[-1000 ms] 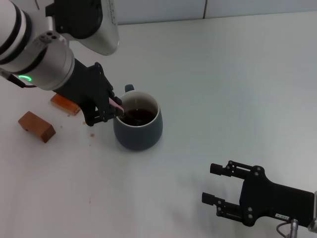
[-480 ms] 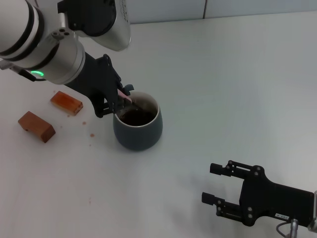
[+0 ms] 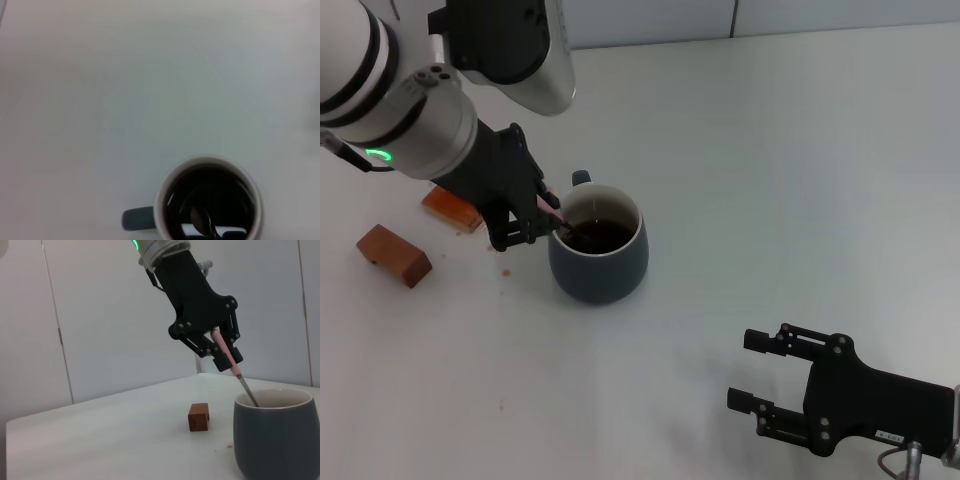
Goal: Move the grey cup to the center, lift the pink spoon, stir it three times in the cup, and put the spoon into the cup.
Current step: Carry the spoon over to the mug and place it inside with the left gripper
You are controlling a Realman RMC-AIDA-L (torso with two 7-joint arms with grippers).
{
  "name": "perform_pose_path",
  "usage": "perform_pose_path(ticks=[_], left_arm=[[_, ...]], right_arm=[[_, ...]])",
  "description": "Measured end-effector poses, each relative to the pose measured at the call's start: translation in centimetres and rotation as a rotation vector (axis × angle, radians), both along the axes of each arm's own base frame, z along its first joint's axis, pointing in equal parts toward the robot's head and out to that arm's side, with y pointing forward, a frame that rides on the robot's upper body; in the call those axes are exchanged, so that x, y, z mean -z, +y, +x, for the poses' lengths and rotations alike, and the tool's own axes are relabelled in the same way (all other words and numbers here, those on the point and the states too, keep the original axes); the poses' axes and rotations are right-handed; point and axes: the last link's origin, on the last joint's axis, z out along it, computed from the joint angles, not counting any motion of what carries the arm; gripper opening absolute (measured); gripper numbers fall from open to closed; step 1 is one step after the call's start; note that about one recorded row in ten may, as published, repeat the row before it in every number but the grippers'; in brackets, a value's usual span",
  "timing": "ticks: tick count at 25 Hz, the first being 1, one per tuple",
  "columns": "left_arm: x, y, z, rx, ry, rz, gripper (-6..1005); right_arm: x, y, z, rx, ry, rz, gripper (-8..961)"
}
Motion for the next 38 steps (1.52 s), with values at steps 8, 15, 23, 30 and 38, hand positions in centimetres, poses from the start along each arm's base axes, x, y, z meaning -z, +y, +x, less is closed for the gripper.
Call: perform_pose_path(ticks=[8, 15, 23, 30, 38], left_arm=[[0.6, -0.3, 1.0, 0.023, -0.07, -0.023, 141], [0.2, 0.9, 0.1, 0.001, -0.039, 0.071, 141], [0.2, -0.3, -0.4, -0.034, 0.0, -0.001, 142], [0.5, -0.7, 0.6, -0.009, -0.06, -0.034, 142], [0.6, 0.4, 0.1, -0.015, -0.037, 0.05, 143]], right_arm=[[0.0, -0.1, 0.0, 0.001, 0.001, -0.002, 678], [0.0, -0.2, 0.0, 0.0, 0.003, -0.002, 678], [0.0, -0.1, 0.0, -0.004, 0.002, -0.004, 678], [0.0, -0.1, 0.0, -0.006, 0.002, -0.005, 678], [0.0, -0.1, -0.1, -0.006, 0.004, -0.006, 678]])
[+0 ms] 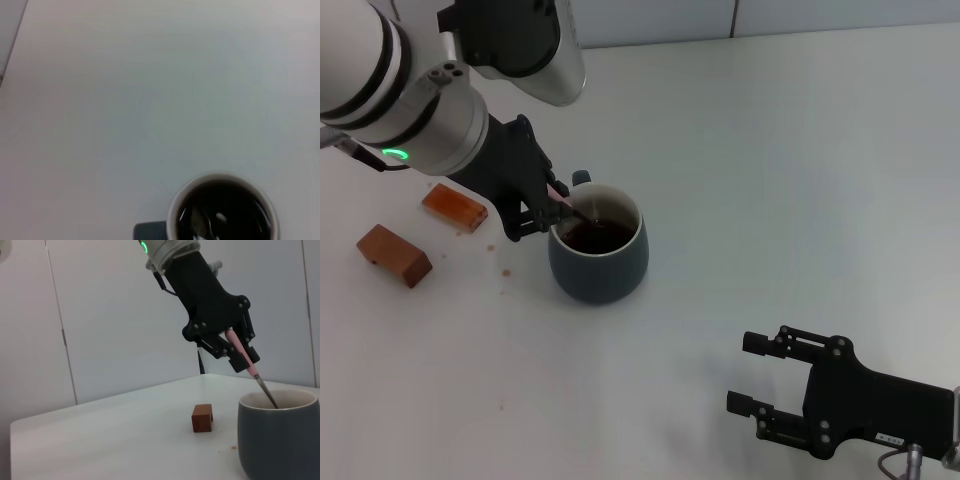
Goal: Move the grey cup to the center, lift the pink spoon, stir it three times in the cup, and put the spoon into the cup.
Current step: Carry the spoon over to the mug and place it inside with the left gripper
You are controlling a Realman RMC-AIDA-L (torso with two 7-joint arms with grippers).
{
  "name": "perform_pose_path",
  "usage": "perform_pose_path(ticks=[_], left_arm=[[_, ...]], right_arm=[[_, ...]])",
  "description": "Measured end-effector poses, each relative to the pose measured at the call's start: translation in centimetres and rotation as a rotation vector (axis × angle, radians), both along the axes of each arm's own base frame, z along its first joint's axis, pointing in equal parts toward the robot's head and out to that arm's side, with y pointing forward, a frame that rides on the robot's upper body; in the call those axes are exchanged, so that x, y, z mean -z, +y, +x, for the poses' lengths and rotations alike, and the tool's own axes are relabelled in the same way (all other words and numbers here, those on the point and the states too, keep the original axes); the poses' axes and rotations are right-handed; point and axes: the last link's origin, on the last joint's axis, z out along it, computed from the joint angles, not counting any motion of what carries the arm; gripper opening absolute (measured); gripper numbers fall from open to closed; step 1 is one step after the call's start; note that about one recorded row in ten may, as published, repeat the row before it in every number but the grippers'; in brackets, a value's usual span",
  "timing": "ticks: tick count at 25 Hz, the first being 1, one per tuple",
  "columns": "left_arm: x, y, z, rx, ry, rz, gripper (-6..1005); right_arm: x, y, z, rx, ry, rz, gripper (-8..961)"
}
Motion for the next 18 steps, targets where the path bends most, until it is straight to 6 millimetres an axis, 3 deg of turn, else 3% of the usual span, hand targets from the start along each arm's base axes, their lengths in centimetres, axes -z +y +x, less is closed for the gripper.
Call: perform_pose_path(ticks=[18], left_arm=[[0.21, -0.57, -0.38, -0.011, 0.017, -0.023, 144]], right_arm=[[0.06, 0.0, -0.09, -0.002, 0.004, -0.002, 678]])
